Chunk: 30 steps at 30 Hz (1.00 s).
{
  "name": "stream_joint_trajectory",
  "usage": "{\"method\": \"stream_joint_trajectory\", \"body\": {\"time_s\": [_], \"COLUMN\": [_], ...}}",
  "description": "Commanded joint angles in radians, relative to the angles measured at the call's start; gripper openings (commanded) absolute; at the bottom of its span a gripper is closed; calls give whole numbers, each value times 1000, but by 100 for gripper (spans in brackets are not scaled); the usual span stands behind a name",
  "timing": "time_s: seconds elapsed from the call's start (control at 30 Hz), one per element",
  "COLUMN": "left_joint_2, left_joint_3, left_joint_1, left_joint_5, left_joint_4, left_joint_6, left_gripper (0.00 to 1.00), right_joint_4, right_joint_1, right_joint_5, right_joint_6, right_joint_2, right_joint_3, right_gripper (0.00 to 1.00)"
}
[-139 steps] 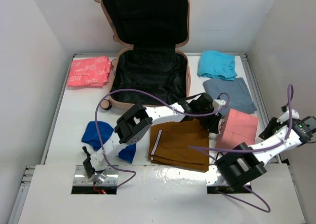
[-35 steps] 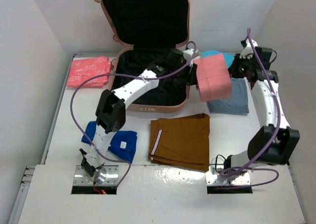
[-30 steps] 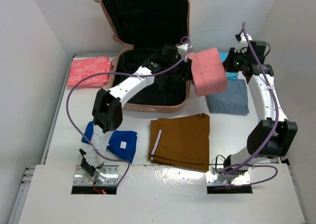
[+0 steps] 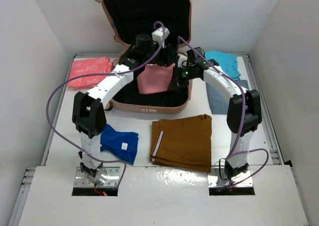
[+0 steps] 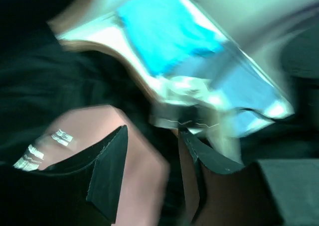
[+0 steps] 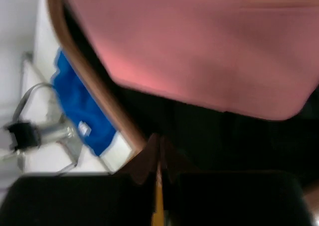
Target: Pack the luggage
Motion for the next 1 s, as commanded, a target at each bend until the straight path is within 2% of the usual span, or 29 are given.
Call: {"method": "stream_joint_trajectory", "body": {"time_s": [0.0, 0.13, 0.2, 0.27, 0.37, 0.4, 0.47, 0.5, 0.53, 0.6, 0.63, 0.7, 0.83, 0.97], "left_joint_2": [-51, -40, -72, -103, -113, -113, -91, -77, -59, 1, 21, 47, 47, 26], "left_joint_3": [-70, -133, -179, -192, -115, -94, -49, 1, 27, 101, 119, 130, 91, 5], "left_joint_1": [-49, -49, -37, -28, 11, 26, 52, 86, 106, 149, 190, 231, 258, 301], "left_joint_5": [138, 159, 123, 92, 35, -21, -74, -100, -143, -143, -143, -126, -203, -215], "left_joint_4": [60, 33, 91, 132, 104, 68, 36, 4, -15, -57, -58, -58, -67, -67], "left_joint_6": [-42, -42, -42, -42, 22, 42, 76, 76, 76, 9, -13, -39, -39, -82], "left_gripper": [50, 50, 52, 58, 67, 68, 71, 73, 73, 78, 78, 80, 81, 81], "right_joint_4": [80, 67, 68, 82, 80, 79, 83, 92, 126, 172, 200, 262, 327, 554], "right_joint_1": [10, -14, -24, -48, -59, -53, -45, -24, -13, 8, 19, 25, 4, -19], "right_joint_5": [-113, -86, -79, -64, -38, -35, -26, -21, 6, 49, 59, 72, 144, 310], "right_joint_6": [10, -1, -10, -16, -31, -48, -48, -48, -42, -39, -30, -4, 63, 97], "right_joint_2": [-21, -26, -41, -75, -113, -118, -130, -133, -145, -152, -155, -121, -31, 40], "right_joint_3": [38, 30, 24, -2, -23, -25, -30, -37, -48, -85, -91, -96, 16, 58], "right_gripper": [2, 2, 8, 12, 26, 35, 43, 47, 56, 64, 76, 78, 78, 70]}}
